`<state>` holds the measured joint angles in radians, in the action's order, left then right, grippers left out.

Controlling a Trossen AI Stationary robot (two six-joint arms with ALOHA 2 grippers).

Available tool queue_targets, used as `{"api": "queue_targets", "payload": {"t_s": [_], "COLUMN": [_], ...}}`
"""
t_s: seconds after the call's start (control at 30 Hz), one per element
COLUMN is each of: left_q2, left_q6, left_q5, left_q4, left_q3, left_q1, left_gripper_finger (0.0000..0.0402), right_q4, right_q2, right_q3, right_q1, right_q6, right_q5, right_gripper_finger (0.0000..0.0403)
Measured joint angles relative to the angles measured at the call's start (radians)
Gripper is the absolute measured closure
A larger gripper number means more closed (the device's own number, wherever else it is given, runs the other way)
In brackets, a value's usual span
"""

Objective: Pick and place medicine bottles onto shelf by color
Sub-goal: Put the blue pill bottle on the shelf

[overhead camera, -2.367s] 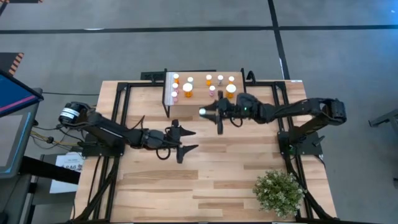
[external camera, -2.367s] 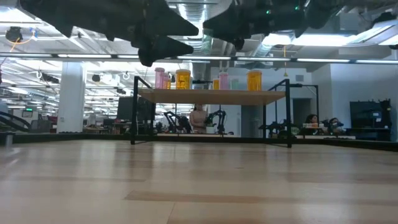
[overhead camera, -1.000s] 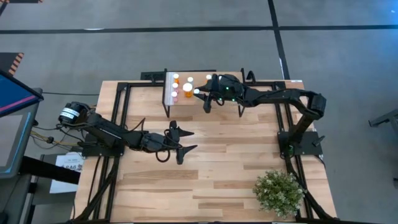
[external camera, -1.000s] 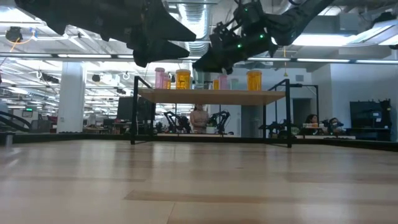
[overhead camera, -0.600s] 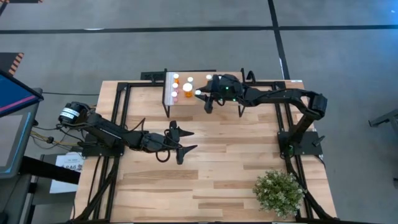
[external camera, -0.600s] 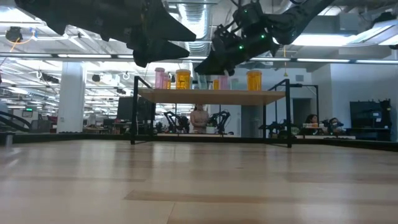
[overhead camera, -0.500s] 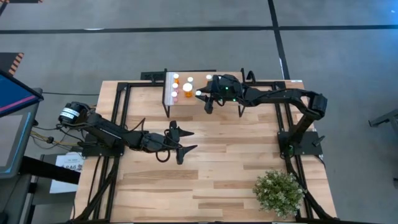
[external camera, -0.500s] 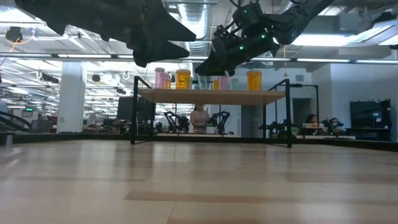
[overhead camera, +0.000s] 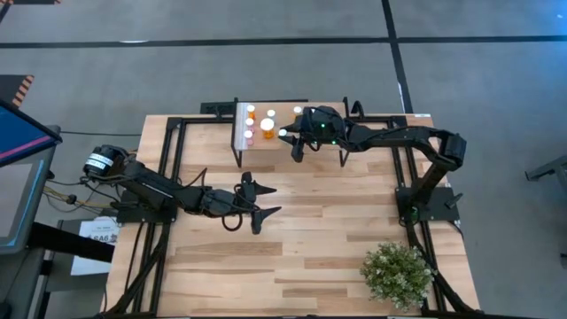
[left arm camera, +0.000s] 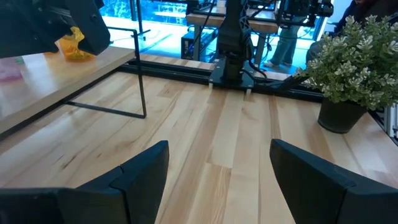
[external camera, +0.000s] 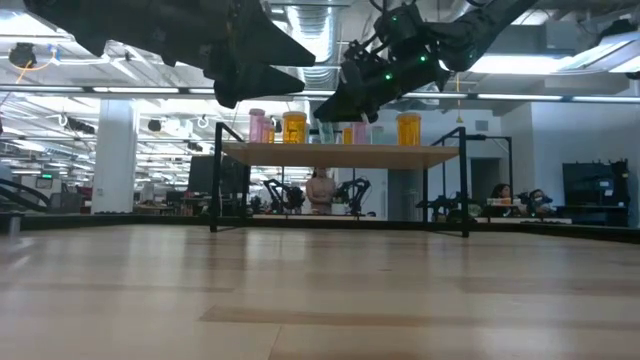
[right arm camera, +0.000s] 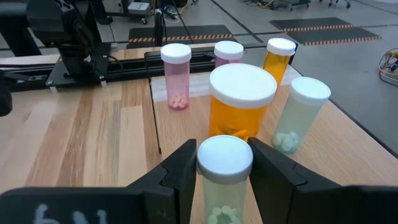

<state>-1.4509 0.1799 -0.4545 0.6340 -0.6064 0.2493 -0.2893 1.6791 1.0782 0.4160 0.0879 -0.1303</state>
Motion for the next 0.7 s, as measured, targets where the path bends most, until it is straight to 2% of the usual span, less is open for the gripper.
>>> {"api": "queue_targets", "payload": {"t_s": [0.27,0.7], "left_q2": [0.0,0.0], "left_q6": [0.0,0.0], "left_q5": [-0.001,-0.002], "left_q4": [0.0,0.0], "left_q3": [0.0,0.0], "left_q1": [0.0,0.0], "left_gripper_finger": [0.0134,0.0134], "right_q4": [0.001,0.009], "right_q2": [0.0,0.002], "right_q3": [0.0,0.0], "right_q1": [0.0,0.0], "right_q6": [0.0,-0.005], "right_q5": [0.0,0.001], "right_gripper_finger": [0.0244,0.0193]}}
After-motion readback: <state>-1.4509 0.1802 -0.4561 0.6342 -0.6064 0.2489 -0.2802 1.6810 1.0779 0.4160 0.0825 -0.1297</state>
